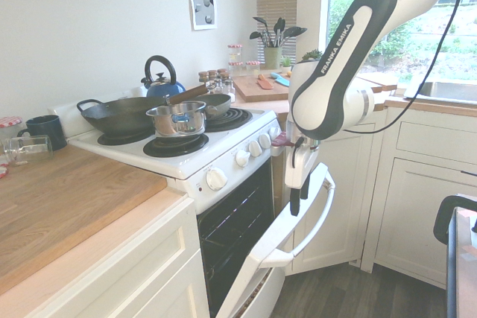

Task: Open the oven

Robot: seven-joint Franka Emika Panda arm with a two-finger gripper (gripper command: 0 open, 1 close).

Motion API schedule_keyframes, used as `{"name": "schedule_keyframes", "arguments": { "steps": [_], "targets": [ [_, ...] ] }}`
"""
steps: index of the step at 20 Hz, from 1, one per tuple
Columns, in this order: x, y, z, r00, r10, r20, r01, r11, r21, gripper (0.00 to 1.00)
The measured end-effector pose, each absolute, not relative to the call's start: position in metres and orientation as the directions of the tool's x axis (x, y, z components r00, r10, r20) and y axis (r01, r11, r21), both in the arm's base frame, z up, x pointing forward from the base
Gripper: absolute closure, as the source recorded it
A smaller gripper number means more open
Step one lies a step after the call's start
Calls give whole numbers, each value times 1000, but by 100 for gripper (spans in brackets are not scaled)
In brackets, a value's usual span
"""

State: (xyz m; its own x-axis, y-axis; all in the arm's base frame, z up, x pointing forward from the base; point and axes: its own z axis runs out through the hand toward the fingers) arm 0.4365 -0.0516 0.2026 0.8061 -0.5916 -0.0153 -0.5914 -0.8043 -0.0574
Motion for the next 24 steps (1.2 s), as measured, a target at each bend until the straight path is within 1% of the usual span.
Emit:
{"name": "schedule_keyframes", "arguments": {
  "steps": [8,15,20,24],
  "targets": [
    [458,-72,189,776,-630,-7,-630,-775,-42,0],
    [450,-77,155,750,-660,-52,-661,-750,-11,0],
    [449,-80,138,734,-676,-60,-678,-734,-27,0],
    [460,-89,123,739,-670,-62,-673,-738,-48,0]
  ]
}}
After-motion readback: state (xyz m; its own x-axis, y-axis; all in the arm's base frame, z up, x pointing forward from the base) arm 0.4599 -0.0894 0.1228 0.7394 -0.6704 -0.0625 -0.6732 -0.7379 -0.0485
